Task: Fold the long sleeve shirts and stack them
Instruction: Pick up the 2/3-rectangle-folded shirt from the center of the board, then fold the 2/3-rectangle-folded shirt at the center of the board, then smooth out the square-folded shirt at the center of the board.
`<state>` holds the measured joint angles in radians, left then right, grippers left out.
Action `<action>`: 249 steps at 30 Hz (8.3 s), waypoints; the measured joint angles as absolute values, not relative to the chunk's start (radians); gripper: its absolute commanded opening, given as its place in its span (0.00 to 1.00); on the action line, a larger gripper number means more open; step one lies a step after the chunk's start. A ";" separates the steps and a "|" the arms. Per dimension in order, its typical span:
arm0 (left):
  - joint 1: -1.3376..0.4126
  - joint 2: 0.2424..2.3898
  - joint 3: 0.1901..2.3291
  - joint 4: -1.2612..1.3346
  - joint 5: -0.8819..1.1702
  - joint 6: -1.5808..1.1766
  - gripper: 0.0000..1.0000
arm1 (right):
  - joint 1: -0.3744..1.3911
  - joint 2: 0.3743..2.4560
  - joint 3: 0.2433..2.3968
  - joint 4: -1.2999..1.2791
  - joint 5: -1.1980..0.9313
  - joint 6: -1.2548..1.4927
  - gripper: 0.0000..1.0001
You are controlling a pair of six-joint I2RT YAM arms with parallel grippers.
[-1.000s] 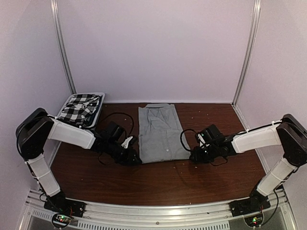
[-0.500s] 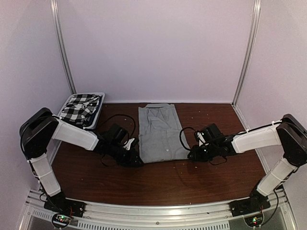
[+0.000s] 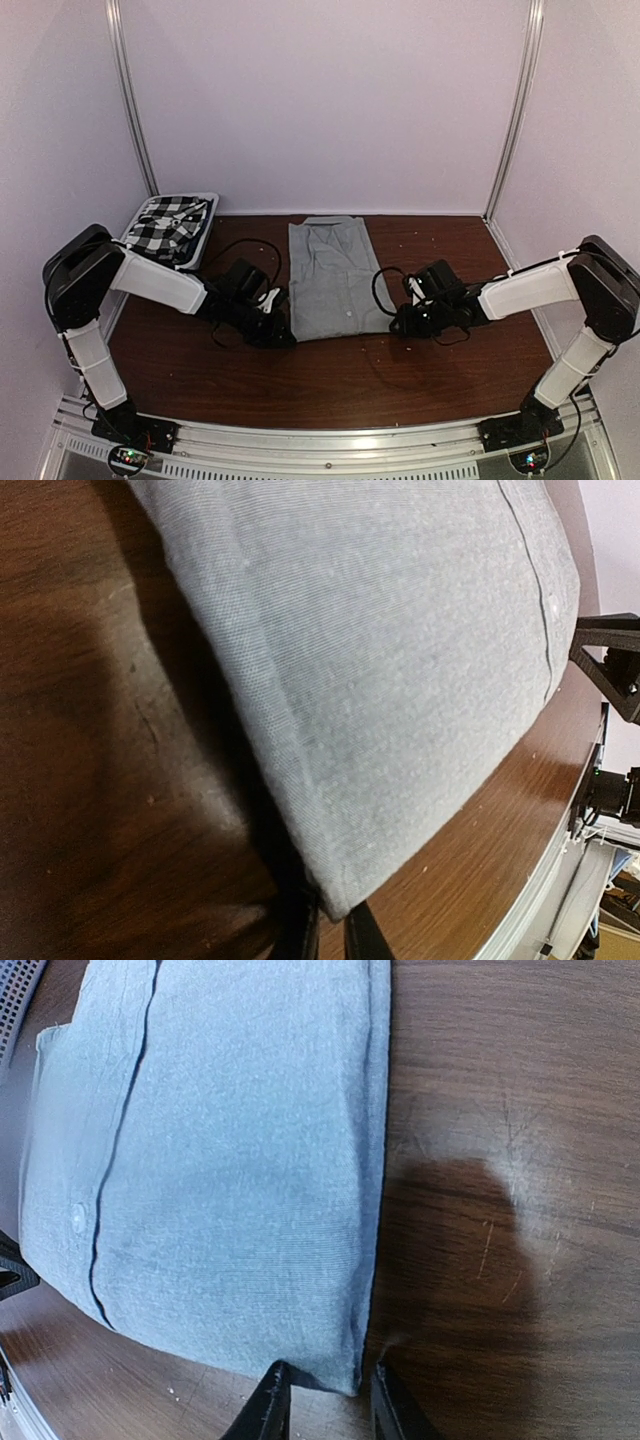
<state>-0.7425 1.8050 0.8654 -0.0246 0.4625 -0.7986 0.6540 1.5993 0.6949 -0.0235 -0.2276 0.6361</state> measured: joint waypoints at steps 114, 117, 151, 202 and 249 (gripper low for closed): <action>-0.761 1.436 0.803 0.001 0.424 -0.875 0.00 | 0.812 1.251 0.720 -0.093 -0.066 0.684 0.00; -0.731 1.483 0.879 -0.002 0.475 -0.863 0.00 | 0.793 1.256 0.762 -0.127 -0.056 0.672 0.00; -0.501 1.922 1.250 0.030 0.466 -0.708 0.00 | 0.454 1.854 1.168 -0.009 -0.270 0.532 0.20; -0.734 1.870 0.975 0.000 0.396 -0.793 0.37 | 0.941 1.782 1.119 -0.178 0.066 0.576 0.44; -0.674 1.610 0.981 -0.327 0.271 -0.731 0.41 | 0.716 1.660 0.991 -0.242 -0.095 0.547 0.71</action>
<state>-0.6743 1.6096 0.9813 -0.3271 0.2714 -0.7311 0.7162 1.6596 0.9913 -0.2424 -0.0952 0.5468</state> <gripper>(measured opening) 0.403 0.667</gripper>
